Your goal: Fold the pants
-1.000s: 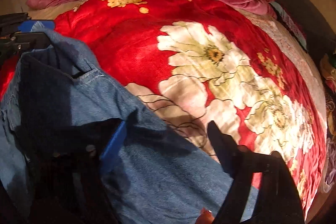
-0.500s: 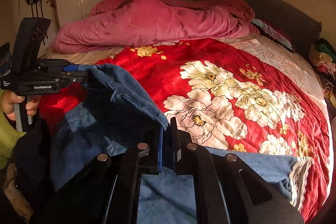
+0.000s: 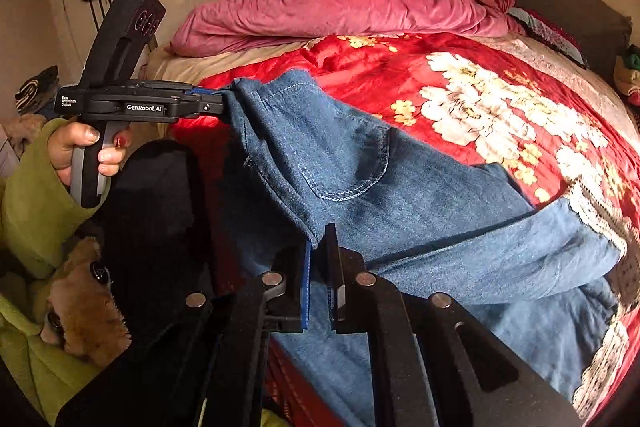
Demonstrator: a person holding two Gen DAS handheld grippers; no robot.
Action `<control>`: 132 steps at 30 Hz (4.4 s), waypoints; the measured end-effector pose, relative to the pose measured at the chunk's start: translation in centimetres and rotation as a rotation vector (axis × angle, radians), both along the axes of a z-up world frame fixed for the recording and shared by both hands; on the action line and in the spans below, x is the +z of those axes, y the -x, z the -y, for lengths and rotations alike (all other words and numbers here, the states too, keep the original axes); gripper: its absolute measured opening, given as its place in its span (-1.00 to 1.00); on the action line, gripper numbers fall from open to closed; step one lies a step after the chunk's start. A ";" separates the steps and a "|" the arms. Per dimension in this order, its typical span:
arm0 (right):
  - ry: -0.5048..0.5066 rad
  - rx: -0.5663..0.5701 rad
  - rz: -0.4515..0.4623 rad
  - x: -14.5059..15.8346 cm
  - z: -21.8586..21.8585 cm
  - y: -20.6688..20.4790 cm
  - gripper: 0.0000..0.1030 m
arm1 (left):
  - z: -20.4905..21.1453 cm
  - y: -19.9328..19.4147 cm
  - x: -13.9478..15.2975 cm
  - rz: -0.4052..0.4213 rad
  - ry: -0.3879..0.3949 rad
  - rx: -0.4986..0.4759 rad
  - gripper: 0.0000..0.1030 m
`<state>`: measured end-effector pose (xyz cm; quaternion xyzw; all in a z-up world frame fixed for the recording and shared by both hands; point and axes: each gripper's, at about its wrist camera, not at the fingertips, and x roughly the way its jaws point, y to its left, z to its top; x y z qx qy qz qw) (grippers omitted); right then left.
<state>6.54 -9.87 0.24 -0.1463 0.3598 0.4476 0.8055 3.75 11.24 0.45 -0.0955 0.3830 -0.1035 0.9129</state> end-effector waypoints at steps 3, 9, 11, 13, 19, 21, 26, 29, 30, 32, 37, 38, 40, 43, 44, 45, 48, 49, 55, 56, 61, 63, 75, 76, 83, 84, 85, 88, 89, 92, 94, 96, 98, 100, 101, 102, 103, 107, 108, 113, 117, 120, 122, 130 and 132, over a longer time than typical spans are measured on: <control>-0.003 0.034 -0.016 -0.6 -0.5 1.5 -0.89 | -0.1 0.5 -0.1 -0.012 -0.016 0.006 -0.41; 0.060 0.041 -0.060 -3.6 -1.7 2.0 -0.85 | -1.7 1.3 -2.0 -0.102 -0.010 0.042 -0.04; 0.069 0.042 -0.071 -4.2 -2.0 2.0 -0.82 | -2.4 2.3 -2.0 -0.115 0.014 0.061 -0.02; 0.069 0.042 -0.071 -4.3 -2.1 2.0 -0.82 | -2.6 3.4 -1.1 -0.098 0.003 0.073 -0.02; 0.059 0.042 -0.084 -4.7 -2.1 2.2 -0.77 | -2.3 4.9 3.4 0.020 -0.016 0.087 -0.02; 0.051 0.041 -0.104 -4.8 -1.9 2.2 -0.70 | -0.2 3.9 3.6 0.023 -0.030 0.020 -0.02; 0.043 0.028 -0.112 -3.9 -1.3 2.3 -0.60 | 4.2 0.2 0.3 -0.066 -0.075 -0.077 -0.02; 0.044 0.009 -0.081 -3.0 -0.6 2.4 -0.51 | 4.8 -0.4 -1.9 -0.114 -0.153 -0.062 -0.02; 0.038 0.001 -0.068 -2.5 -0.3 2.4 -0.38 | 4.6 -0.4 -2.4 -0.119 -0.148 -0.060 -0.02; 0.009 -0.017 -0.038 -1.5 0.1 2.3 -0.29 | 4.3 -0.1 -2.6 -0.115 -0.138 -0.058 -0.02; -0.025 -0.069 -0.014 -0.7 0.0 0.2 -0.21 | 4.5 0.0 -2.7 -0.108 -0.157 -0.055 -0.01; -0.016 -0.079 -0.020 -0.9 -0.1 -0.3 -0.19 | 4.5 0.0 -2.8 -0.106 -0.158 -0.054 -0.01; 0.043 -0.111 -0.034 -2.0 -0.6 -1.1 -0.18 | 4.5 0.0 -2.8 -0.104 -0.158 -0.055 -0.01; 0.143 -0.156 -0.097 -4.3 -1.3 -2.6 -0.17 | 4.4 -0.1 -2.8 -0.101 -0.144 -0.052 -0.01; 0.131 -0.160 -0.110 -4.6 -1.1 -2.8 -0.16 | 4.4 -0.1 -2.8 -0.097 -0.138 -0.048 -0.01; 0.118 -0.165 -0.123 -4.7 -0.9 -3.1 -0.16 | 4.2 0.0 -2.7 -0.088 -0.123 -0.037 -0.01; 0.097 -0.160 -0.122 -3.9 -0.4 -2.9 -0.16 | 4.1 0.7 -1.8 -0.060 -0.109 -0.019 -0.01; 0.079 -0.158 -0.100 -3.1 0.1 -2.7 -0.16 | 4.0 0.9 -1.2 -0.046 -0.099 -0.017 -0.01; 0.018 -0.309 0.027 1.5 5.3 -5.5 0.08 | 4.4 2.2 3.7 0.077 -0.088 -0.022 0.12; 0.027 -0.343 0.041 1.9 6.0 -6.3 0.08 | 4.8 1.9 4.0 0.077 -0.075 -0.036 0.12; 0.013 -0.483 0.002 2.4 9.6 -12.0 0.08 | 8.9 -0.6 3.4 0.022 -0.021 -0.167 0.12; -0.007 -0.517 -0.031 2.3 10.4 -14.3 0.08 | 11.4 -1.6 2.4 -0.019 0.009 -0.235 0.12; 0.062 -0.601 -0.130 -0.6 9.7 -21.5 0.21 | 19.0 -6.1 -3.0 -0.199 0.033 -0.379 0.00; 0.072 -0.597 -0.120 -0.9 9.3 -21.7 0.21 | 18.9 -6.6 -3.4 -0.210 0.049 -0.375 0.00; 0.120 -0.638 -0.148 -3.6 7.9 -24.5 -0.24 | 20.0 -6.9 -4.2 -0.198 0.043 -0.379 -0.68; 0.131 -0.643 -0.165 -4.3 8.1 -24.9 -0.68 | 20.1 -6.8 -4.2 -0.193 0.039 -0.381 -0.71; 0.118 -0.645 -0.177 -4.6 8.5 -25.1 -0.70 | 20.1 -6.7 -4.2 -0.188 0.036 -0.383 -0.71; 0.027 -0.652 -0.144 -2.8 10.6 -23.6 -0.83 | 19.8 -6.4 -4.0 -0.172 0.047 -0.389 -0.71; 0.004 -0.660 -0.124 -1.9 11.4 -22.7 -0.83 | 19.6 -6.2 -3.9 -0.164 0.050 -0.392 -0.71; -0.094 -0.691 -0.084 1.1 14.7 -19.1 -0.83 | 19.4 -5.7 -3.5 -0.138 0.036 -0.399 -0.59; -0.144 -0.727 -0.052 2.8 17.3 -16.1 -0.83 | 19.6 -5.7 -3.4 -0.126 0.018 -0.403 -0.54; -0.187 -0.769 -0.034 4.0 20.0 -13.0 -0.83 | 19.8 -5.6 -3.3 -0.118 -0.004 -0.412 -0.68; -0.224 -0.814 -0.047 4.5 22.7 -10.0 -0.83 | 20.0 -5.5 -3.3 -0.122 -0.009 -0.425 -0.96; -0.242 -0.850 -0.073 4.4 25.1 -7.1 -0.83 | 20.0 -5.1 -2.9 -0.110 -0.022 -0.454 -0.97; -0.243 -0.860 -0.099 4.1 25.9 -5.8 -0.83 | 20.1 -5.0 -2.7 -0.100 -0.034 -0.469 -0.97; -0.242 -0.862 -0.128 3.8 26.7 -4.5 -0.83 | 20.2 -4.5 -2.4 -0.089 -0.057 -0.486 -0.97; -0.234 -0.860 -0.143 3.5 27.3 -3.0 -0.83 | 20.3 -4.1 -2.2 -0.078 -0.082 -0.502 -0.97; -0.182 -0.870 -0.199 1.8 28.2 1.0 -0.83 | 21.1 -2.2 -2.1 -0.066 -0.169 -0.565 -0.97; -0.171 -0.875 -0.210 1.3 28.3 1.6 -0.83 | 21.4 -1.8 -2.3 -0.069 -0.184 -0.580 -0.97; -0.147 -0.904 -0.310 -2.5 29.1 3.4 -0.83 | 21.6 -0.6 -3.6 -0.106 -0.218 -0.601 -0.97; -0.145 -0.912 -0.344 -3.8 29.4 4.0 -0.83 | 21.5 0.1 -3.5 -0.103 -0.231 -0.610 -0.97; -0.140 -0.927 -0.360 -4.7 29.8 3.8 -0.83 | 21.8 0.2 -3.8 -0.115 -0.237 -0.629 -0.97; -0.119 -0.937 -0.351 -5.3 29.9 3.5 -0.75 | 22.1 0.0 -4.7 -0.144 -0.245 -0.633 -0.97; -0.070 -0.966 -0.132 -0.3 29.9 4.2 -0.38 | 22.0 0.2 -5.2 -0.151 -0.243 -0.623 -0.98; -0.051 -0.887 -0.075 0.6 27.9 3.7 -0.30 | 22.2 0.4 -5.0 -0.143 -0.261 -0.629 -0.99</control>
